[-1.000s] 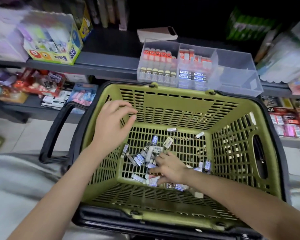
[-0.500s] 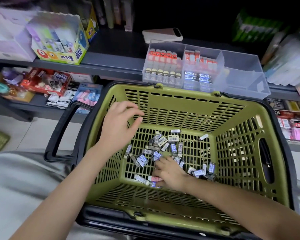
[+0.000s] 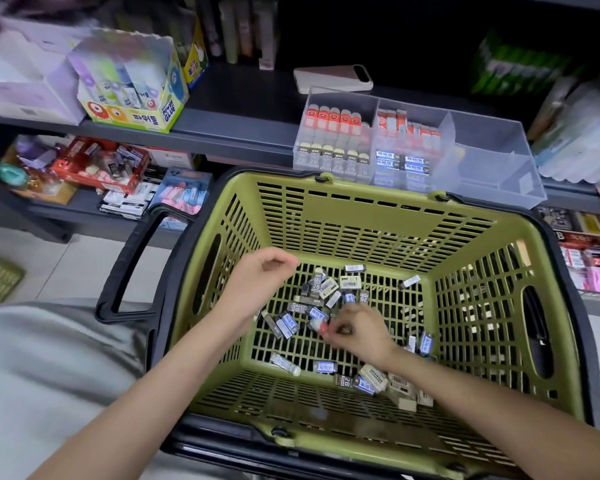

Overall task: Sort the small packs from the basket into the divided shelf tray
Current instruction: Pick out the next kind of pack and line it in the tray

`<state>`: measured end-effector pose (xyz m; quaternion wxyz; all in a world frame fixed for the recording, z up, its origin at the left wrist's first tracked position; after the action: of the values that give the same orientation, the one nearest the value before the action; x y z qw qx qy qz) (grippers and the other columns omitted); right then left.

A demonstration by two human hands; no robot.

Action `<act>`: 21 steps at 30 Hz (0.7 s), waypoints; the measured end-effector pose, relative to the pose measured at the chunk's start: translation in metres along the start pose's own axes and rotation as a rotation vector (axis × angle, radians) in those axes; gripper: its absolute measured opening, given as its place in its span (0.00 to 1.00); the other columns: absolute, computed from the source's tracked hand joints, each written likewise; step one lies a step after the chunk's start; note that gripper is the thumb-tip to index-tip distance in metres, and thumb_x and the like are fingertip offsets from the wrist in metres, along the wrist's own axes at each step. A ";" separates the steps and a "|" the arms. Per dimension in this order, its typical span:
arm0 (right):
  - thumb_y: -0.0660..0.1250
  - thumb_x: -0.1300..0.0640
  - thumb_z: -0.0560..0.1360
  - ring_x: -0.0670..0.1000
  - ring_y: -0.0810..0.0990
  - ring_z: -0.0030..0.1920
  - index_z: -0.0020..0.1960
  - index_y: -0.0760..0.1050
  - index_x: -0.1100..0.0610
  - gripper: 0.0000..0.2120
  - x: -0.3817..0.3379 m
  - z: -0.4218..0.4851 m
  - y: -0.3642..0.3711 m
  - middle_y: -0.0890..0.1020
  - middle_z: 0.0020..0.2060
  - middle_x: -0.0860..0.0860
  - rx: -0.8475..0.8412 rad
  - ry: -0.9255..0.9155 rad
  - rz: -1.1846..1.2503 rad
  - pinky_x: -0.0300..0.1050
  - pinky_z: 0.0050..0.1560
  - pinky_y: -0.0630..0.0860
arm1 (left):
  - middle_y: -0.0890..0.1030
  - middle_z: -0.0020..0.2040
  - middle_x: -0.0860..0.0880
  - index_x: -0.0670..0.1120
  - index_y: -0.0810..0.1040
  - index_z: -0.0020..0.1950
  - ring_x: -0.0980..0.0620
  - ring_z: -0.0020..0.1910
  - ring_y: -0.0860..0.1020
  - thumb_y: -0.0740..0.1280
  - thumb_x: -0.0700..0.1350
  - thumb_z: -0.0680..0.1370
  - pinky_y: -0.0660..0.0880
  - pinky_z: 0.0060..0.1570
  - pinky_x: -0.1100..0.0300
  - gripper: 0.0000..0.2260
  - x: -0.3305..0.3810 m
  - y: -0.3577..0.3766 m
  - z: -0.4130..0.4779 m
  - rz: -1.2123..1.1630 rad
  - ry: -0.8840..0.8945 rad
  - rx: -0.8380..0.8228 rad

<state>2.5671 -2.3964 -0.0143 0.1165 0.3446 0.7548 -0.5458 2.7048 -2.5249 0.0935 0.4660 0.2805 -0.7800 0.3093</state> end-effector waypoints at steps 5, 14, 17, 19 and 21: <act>0.68 0.59 0.74 0.44 0.81 0.35 0.44 0.81 0.54 0.03 -0.056 0.007 -0.057 0.84 0.36 0.49 0.134 -0.057 0.854 0.33 0.37 0.76 | 0.78 0.55 0.53 0.51 0.75 0.60 0.51 0.60 0.75 0.64 0.51 0.78 0.70 0.65 0.48 0.12 -0.008 0.037 -0.001 -0.045 -0.184 -0.183; 0.68 0.65 0.73 0.50 0.76 0.58 0.60 0.76 0.54 0.17 -0.020 0.054 -0.060 0.79 0.58 0.49 0.162 -0.022 0.364 0.36 0.59 0.70 | 0.80 0.54 0.45 0.39 0.74 0.58 0.47 0.55 0.78 0.60 0.42 0.81 0.75 0.60 0.53 0.09 -0.006 0.026 0.027 -0.272 -0.318 0.068; 0.66 0.64 0.73 0.49 0.69 0.65 0.67 0.72 0.52 0.23 -0.018 0.079 -0.039 0.73 0.65 0.47 0.081 -0.274 -0.263 0.39 0.67 0.59 | 0.81 0.46 0.44 0.39 0.76 0.52 0.50 0.45 0.81 0.65 0.35 0.77 0.78 0.49 0.59 0.05 -0.002 0.008 0.037 -0.263 -0.311 0.039; 0.67 0.59 0.74 0.50 0.69 0.61 0.65 0.74 0.50 0.19 -0.013 0.087 -0.027 0.74 0.62 0.46 0.019 -0.335 -0.446 0.44 0.62 0.64 | 0.82 0.41 0.45 0.40 0.77 0.50 0.52 0.39 0.81 0.64 0.34 0.77 0.79 0.41 0.62 0.05 0.001 0.003 0.037 -0.266 -0.308 -0.034; 0.67 0.55 0.74 0.49 0.69 0.55 0.60 0.77 0.51 0.14 -0.005 0.089 -0.023 0.76 0.55 0.47 0.053 -0.319 -0.534 0.45 0.59 0.65 | 0.81 0.36 0.46 0.40 0.77 0.50 0.51 0.37 0.82 0.62 0.33 0.77 0.78 0.40 0.60 0.06 0.002 -0.002 0.036 -0.318 -0.307 -0.074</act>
<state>2.5378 -2.4829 -0.0284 0.0768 0.0469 0.7763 -0.6239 2.6856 -2.5537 0.0818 0.3948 0.4264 -0.7986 0.1566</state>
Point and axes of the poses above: each hand's wrist, its own z-axis towards the middle knuckle, its own y-axis out of the palm, x = y × z, the point moved 5 cm from there along z, towards the middle knuckle
